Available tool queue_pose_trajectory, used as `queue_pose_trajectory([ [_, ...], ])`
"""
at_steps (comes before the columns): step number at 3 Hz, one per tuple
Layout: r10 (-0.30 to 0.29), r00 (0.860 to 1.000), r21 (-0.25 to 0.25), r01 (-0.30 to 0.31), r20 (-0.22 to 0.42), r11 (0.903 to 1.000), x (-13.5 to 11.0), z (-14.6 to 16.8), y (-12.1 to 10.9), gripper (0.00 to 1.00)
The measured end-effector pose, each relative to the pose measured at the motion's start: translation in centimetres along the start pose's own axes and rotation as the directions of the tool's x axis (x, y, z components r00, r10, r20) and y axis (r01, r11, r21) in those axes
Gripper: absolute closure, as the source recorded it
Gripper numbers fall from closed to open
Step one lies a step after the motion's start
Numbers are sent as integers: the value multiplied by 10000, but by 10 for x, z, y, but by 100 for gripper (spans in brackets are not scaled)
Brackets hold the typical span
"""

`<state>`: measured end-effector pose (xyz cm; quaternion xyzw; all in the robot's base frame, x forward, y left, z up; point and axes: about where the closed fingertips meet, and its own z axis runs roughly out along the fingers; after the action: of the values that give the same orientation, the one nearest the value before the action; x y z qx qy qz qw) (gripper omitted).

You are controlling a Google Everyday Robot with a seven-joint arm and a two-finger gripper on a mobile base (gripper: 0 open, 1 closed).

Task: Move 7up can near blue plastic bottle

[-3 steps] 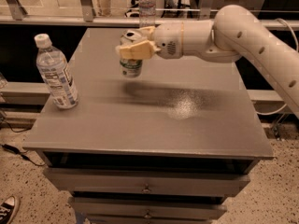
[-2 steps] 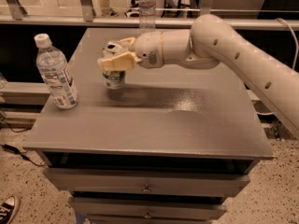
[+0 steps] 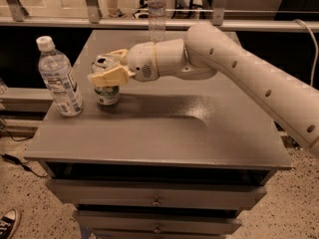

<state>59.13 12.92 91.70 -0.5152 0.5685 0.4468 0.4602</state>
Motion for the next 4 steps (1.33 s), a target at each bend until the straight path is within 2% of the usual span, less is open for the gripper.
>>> queue_pose_trajectory([
  [1,-99,9999,-180,101,94,9998,0,9,5,46],
  [3,-113,9998,-362,119,182,9993,-1,6,12,1],
  [4,-62,9998,-195,65,171,9998,-4,-11,17,0],
])
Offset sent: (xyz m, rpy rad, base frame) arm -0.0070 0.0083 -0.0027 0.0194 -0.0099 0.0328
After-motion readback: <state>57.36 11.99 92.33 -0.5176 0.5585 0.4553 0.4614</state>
